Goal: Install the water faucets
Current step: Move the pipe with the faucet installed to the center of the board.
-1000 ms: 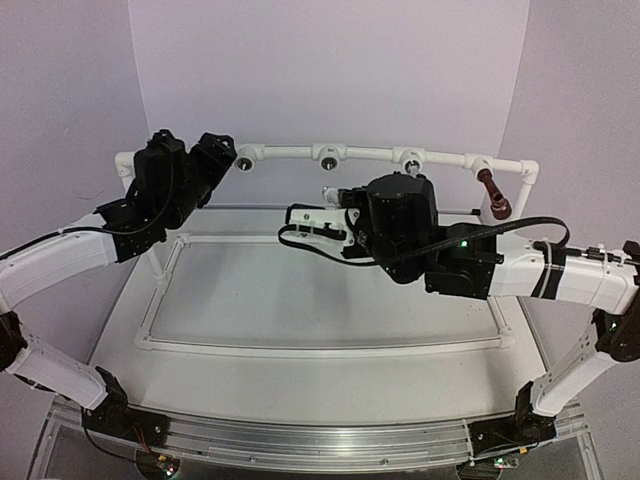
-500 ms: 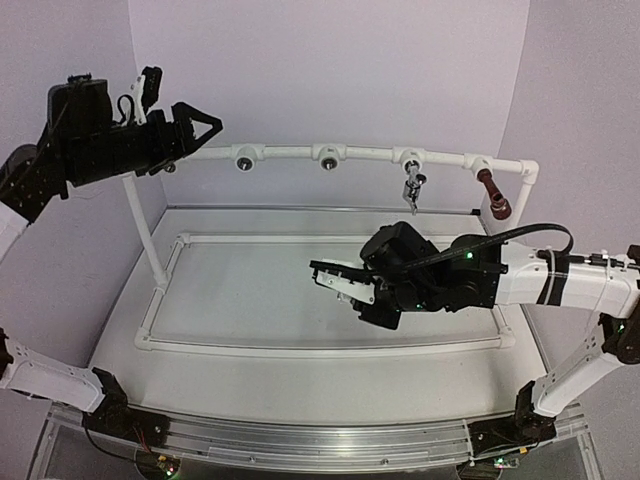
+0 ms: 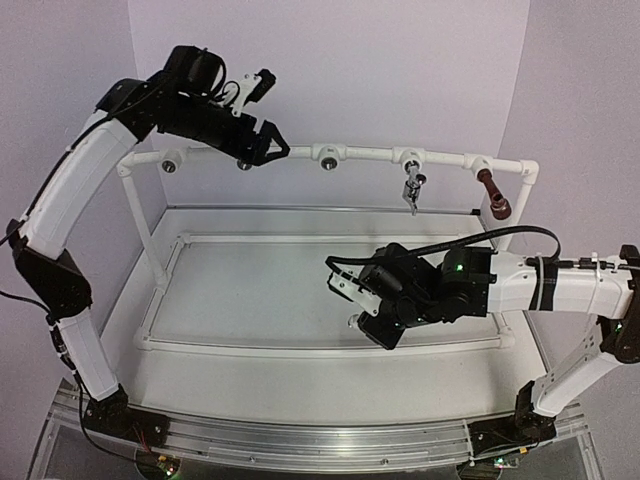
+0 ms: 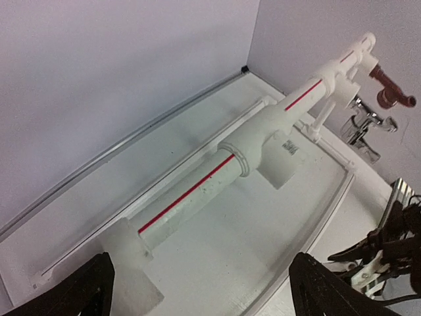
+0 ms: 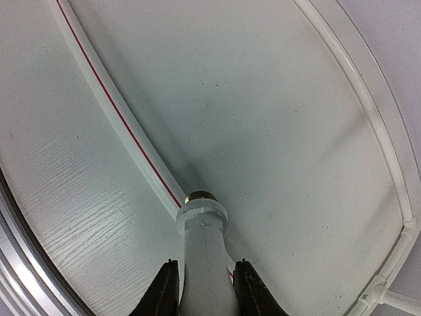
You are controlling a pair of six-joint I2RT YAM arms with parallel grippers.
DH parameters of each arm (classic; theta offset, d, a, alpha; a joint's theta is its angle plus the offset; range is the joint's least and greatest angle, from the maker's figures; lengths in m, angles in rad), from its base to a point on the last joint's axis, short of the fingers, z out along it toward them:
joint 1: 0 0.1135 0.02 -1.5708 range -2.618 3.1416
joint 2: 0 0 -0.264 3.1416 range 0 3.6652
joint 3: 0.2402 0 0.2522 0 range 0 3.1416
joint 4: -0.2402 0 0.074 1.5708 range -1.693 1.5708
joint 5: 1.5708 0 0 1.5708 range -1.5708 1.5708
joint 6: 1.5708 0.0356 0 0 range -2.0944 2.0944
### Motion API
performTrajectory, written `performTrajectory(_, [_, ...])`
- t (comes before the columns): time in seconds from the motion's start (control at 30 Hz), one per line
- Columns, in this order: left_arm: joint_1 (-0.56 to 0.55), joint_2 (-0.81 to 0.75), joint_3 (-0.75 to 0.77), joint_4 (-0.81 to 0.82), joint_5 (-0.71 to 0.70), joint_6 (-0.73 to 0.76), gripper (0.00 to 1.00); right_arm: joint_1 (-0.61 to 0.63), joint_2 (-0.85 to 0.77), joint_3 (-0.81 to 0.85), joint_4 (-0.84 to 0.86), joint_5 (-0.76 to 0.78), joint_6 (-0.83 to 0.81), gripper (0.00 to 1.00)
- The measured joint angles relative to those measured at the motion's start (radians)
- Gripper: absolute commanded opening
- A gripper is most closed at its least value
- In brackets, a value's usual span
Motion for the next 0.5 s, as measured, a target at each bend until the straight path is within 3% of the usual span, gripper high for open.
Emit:
performTrajectory(0.2, [0.096, 0.078, 0.054, -0.022, 0.131, 0.124, 0.93, 0.018, 0.0, 0.001, -0.006, -0.028, 0.039, 0.0])
performTrajectory(0.37, [0.107, 0.09, 0.06, -0.03, 0.142, 0.167, 0.92, 0.044, 0.004, 0.019, -0.009, -0.031, 0.022, 0.0])
performTrajectory(0.5, [0.107, 0.102, 0.061, -0.016, 0.125, 0.182, 0.85, 0.046, 0.021, 0.046, -0.003, -0.03, -0.002, 0.0])
